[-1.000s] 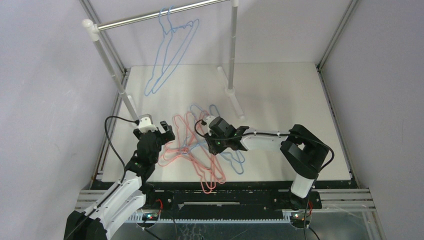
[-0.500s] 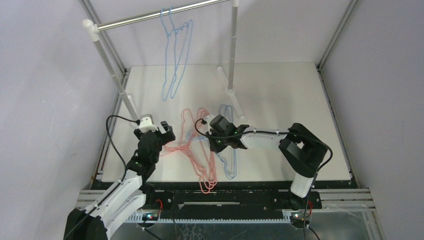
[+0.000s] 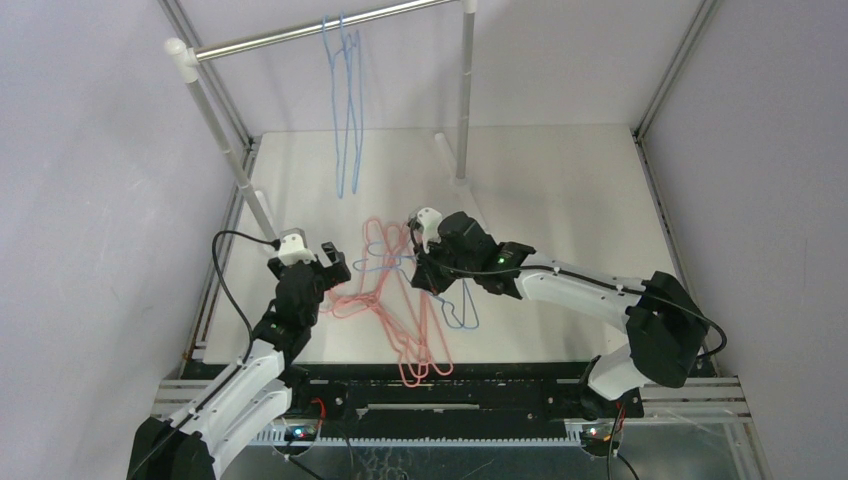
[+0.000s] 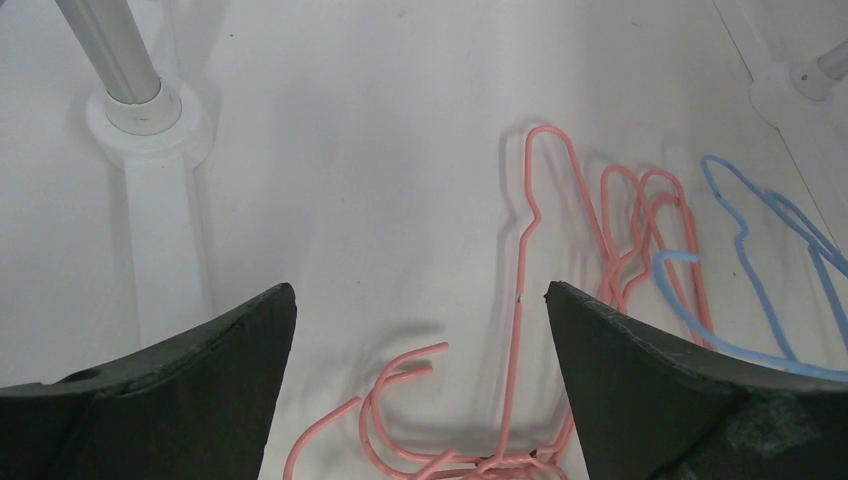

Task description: Organize the hangers

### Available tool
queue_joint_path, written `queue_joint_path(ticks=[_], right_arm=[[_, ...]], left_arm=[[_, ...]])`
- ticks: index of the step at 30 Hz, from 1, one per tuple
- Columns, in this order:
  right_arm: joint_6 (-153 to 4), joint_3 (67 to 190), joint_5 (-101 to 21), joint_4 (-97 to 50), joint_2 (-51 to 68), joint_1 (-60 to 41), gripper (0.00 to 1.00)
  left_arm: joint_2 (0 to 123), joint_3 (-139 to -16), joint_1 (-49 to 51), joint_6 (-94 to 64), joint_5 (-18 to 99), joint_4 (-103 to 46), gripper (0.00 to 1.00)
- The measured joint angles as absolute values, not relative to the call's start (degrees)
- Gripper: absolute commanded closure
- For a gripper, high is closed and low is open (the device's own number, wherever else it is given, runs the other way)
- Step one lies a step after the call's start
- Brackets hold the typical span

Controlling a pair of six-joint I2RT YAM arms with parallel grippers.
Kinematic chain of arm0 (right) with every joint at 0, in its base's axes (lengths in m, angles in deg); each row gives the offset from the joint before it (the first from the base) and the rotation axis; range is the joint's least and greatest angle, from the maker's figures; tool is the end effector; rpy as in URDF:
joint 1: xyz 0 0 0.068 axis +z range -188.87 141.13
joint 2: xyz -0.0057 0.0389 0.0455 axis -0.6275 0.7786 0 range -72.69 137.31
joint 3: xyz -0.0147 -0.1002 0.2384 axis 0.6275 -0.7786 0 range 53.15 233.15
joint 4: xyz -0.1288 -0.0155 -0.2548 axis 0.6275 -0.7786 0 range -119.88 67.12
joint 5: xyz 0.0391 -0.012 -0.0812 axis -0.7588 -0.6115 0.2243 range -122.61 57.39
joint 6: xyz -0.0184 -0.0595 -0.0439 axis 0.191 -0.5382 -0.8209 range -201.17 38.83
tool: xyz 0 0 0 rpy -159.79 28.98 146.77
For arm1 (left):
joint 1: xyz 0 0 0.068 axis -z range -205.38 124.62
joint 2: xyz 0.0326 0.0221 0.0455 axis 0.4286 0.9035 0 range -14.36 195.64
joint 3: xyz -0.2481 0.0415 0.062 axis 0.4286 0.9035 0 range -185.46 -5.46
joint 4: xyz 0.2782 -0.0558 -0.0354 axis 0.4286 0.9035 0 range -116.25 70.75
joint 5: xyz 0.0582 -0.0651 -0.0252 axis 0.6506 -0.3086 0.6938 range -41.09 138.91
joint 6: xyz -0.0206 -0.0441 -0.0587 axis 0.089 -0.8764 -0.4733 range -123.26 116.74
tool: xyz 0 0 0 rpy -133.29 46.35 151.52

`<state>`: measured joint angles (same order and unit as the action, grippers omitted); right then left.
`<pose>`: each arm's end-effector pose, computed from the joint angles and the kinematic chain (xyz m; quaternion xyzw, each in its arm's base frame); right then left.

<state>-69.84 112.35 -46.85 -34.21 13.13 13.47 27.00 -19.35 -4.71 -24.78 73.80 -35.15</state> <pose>0.2188 0.3094 0.2108 -0.3632 0.8162 0.3243 0.3111 0.2214 -0.0544 0.1646 -0.1317 0.7919 -0.0419 0.5948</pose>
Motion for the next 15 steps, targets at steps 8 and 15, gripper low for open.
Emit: queue_joint_path(ticks=[8, 15], right_arm=[[-69.9, 112.4, -46.5, -34.9, 20.6, 16.4, 0.66], [-69.8, 112.4, -42.5, -35.6, 23.4, 16.8, 0.53]], left_arm=[[26.9, -19.3, -4.7, -24.8, 73.8, -35.2, 0.01], [26.3, -19.3, -4.7, -24.8, 73.8, -35.2, 0.00]])
